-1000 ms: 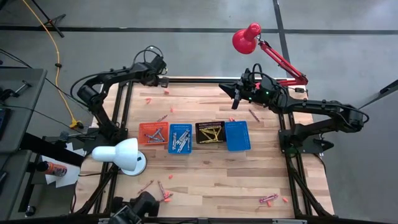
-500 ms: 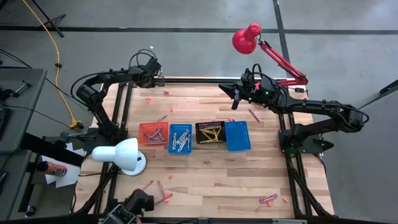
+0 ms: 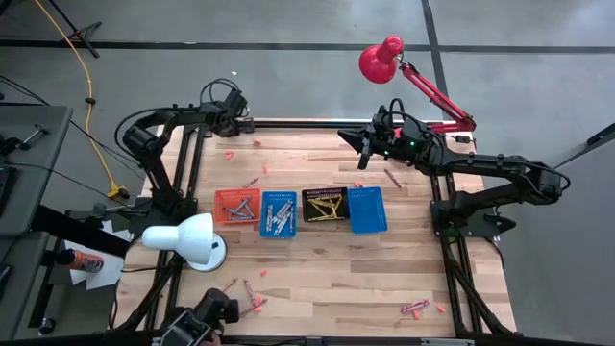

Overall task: Sort crayons
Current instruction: Put the blue crayon into the orange bin

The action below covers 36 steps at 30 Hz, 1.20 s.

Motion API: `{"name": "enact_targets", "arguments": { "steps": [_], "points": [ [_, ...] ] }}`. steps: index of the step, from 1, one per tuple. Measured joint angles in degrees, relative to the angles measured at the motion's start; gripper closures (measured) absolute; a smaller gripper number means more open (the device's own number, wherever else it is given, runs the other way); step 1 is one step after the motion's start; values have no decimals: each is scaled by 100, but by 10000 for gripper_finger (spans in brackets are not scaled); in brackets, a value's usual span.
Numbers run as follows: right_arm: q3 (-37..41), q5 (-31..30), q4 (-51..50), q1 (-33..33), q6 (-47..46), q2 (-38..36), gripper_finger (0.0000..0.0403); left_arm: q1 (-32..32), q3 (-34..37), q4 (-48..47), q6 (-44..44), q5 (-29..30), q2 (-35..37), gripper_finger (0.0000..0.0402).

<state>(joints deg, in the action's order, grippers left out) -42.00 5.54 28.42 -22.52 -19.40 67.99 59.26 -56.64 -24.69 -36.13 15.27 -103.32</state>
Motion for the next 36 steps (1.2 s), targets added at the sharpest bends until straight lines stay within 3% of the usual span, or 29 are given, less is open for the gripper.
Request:
{"name": "enact_targets", "arguments": {
  "steps": [7,17,29,36],
  "points": [
    [0,0,-2,0,-2,0,402,-177,0,36,-283,185,-41,401],
    [0,1,-52,-36,104,0,402,-412,2,190,-57,257,513,401],
    [0,-7,-125,-111,130,0,402,-342,-8,725,230,-59,-115,401],
    [0,-4,-153,-111,130,0,402,-432,-4,785,232,-33,-139,401]
  ]
}}
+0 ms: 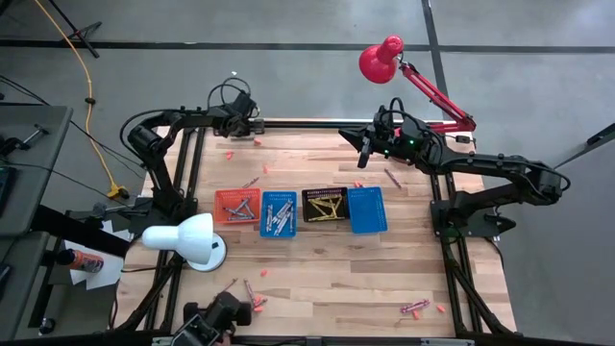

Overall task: Sort crayons
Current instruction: Put the blue crayon into the orange bin

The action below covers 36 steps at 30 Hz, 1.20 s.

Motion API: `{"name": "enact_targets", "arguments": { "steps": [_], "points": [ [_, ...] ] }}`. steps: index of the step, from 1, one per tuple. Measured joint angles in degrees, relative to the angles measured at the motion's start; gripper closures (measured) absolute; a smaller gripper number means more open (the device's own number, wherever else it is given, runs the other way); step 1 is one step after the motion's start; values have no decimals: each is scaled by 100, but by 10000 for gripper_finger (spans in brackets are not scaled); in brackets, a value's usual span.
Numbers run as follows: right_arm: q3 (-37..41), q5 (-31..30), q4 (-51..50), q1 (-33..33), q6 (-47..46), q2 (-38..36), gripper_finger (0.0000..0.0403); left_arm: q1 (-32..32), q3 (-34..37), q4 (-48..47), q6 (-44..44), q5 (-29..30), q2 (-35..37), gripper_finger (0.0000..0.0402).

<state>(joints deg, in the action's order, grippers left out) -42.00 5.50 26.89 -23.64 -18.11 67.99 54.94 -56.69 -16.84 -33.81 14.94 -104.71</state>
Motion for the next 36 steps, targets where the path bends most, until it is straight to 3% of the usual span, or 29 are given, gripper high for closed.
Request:
{"name": "enact_targets", "arguments": {
  "steps": [11,19,28,36],
  "points": [
    [0,2,-14,0,15,-2,402,-107,18,-681,429,-162,448,401],
    [0,2,-119,0,17,-2,402,-104,-4,-1276,2300,-1016,1207,394],
    [0,2,-240,0,9,-2,402,-388,-57,-2408,3229,-1488,1089,294],
    [0,4,-249,0,-51,-2,402,-625,-598,-2683,4728,-1013,1043,199]
  ]
}}
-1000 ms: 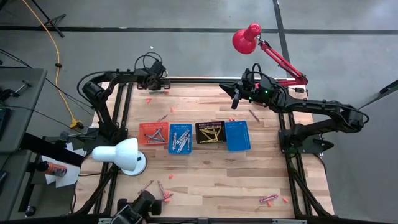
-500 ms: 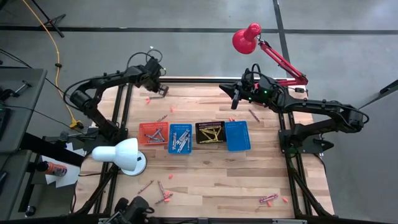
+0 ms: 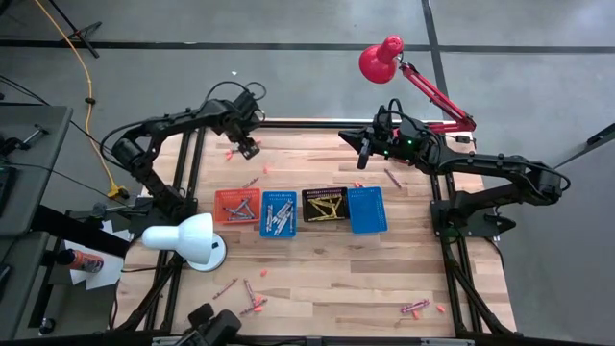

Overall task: Sort crayons
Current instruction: Put the blue crayon into the orange bin

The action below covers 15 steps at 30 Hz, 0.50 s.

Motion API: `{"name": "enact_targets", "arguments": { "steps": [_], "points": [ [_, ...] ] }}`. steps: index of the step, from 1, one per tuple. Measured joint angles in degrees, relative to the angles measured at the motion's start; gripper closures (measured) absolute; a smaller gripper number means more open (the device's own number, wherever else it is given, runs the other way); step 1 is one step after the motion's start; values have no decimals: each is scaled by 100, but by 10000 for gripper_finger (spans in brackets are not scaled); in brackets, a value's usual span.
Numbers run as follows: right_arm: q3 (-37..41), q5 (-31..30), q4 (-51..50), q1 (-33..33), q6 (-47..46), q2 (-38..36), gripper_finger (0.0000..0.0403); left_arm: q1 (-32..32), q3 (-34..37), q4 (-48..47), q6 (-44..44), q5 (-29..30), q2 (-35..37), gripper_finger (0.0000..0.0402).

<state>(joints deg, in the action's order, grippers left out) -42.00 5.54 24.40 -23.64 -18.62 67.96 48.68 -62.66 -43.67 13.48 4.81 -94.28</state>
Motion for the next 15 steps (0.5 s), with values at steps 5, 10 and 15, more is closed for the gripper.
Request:
{"name": "enact_targets", "arguments": {
  "steps": [5,10,15],
  "points": [
    [0,2,-57,0,-207,0,402,18,-145,-295,1280,-1,-305,188],
    [0,30,-192,4,-338,0,402,-2,-145,-358,2265,110,-596,199],
    [0,114,-243,4,-409,0,402,71,-145,-295,2717,146,-861,207]
  ]
}}
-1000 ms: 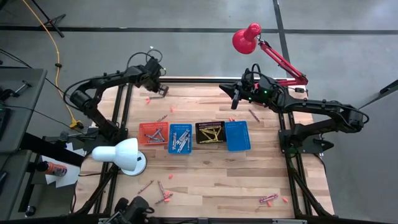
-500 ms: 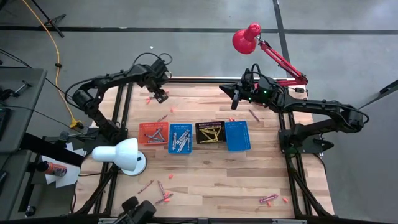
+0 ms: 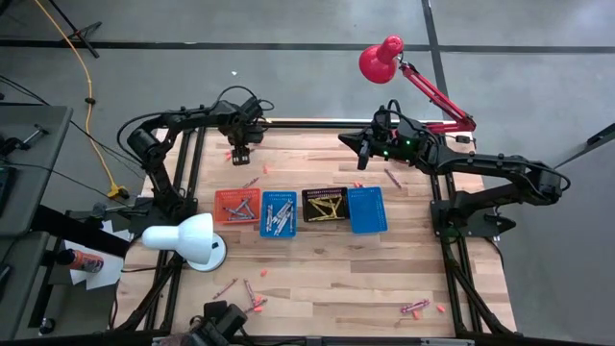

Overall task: Sort crayons
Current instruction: Put the blue crayon into the orange bin

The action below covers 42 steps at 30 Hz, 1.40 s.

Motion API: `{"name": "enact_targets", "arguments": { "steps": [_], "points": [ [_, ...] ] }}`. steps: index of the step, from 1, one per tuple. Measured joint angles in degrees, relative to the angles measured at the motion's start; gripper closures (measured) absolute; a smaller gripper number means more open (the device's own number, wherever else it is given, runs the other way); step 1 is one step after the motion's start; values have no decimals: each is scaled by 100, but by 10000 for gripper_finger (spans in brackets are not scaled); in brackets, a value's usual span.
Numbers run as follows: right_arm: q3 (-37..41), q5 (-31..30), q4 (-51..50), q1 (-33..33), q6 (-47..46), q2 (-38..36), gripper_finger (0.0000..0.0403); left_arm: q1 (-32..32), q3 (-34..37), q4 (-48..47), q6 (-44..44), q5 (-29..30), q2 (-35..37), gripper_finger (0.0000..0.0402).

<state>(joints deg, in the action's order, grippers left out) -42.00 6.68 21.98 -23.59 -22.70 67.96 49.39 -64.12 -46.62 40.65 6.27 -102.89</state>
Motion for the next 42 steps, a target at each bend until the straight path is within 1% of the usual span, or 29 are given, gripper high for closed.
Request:
{"name": "enact_targets", "arguments": {
  "steps": [4,7,11,13,15,17,18,24,32,35,36,38,42],
  "points": [
    [0,7,-2,0,-188,0,402,108,0,29,240,2,-261,213],
    [0,17,-4,0,-315,0,402,201,-28,50,266,-77,-447,219],
    [0,36,-11,0,-449,0,402,278,-44,-69,341,-349,-652,244],
    [0,35,-15,0,-441,0,402,274,-48,-105,391,-397,-691,273],
    [0,33,-16,0,-431,0,402,250,-48,-150,405,-407,-702,317],
    [0,33,-41,0,-403,0,402,226,-37,-135,331,-347,-710,370],
    [0,33,-45,0,-402,0,402,228,-42,-135,269,-346,-713,384],
    [0,28,-48,0,-384,0,402,233,-42,-145,156,-346,-713,397],
    [0,33,-57,0,-427,0,402,224,-46,-170,52,-348,-713,400],
    [0,33,-57,1,-426,0,402,220,-309,-456,30,-423,-768,401],
    [0,33,-57,0,-420,0,402,224,-458,-568,-17,-482,-763,401],
    [0,35,-61,0,-394,0,402,235,-692,-739,-163,-787,-691,401],
    [0,35,-79,0,-380,0,402,226,-1082,-496,-516,-1611,-99,401]
  ]
}}
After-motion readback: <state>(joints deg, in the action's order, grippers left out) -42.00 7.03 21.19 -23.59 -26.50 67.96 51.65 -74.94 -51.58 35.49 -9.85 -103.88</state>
